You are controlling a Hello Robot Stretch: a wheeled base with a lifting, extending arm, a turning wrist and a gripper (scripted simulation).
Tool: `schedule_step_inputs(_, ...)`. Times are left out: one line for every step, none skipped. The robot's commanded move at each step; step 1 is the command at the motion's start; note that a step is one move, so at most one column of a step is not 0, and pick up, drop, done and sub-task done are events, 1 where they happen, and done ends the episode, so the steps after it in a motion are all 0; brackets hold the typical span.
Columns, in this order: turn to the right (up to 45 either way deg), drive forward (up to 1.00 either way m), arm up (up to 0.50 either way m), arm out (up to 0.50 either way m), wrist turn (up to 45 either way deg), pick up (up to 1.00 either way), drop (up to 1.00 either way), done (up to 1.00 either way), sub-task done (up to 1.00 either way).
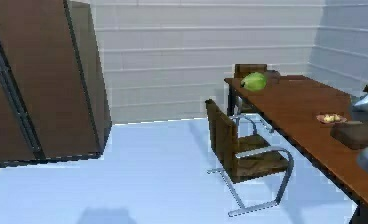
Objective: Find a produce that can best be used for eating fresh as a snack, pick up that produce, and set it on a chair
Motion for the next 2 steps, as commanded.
schedule_step_inputs(6.0,0.00,0.00,0.00,0.0,0.00,0.00,0.00,0.00)
schedule_step_inputs(0.0,0.40,0.00,0.00,0.0,0.00,0.00,0.00,0.00)
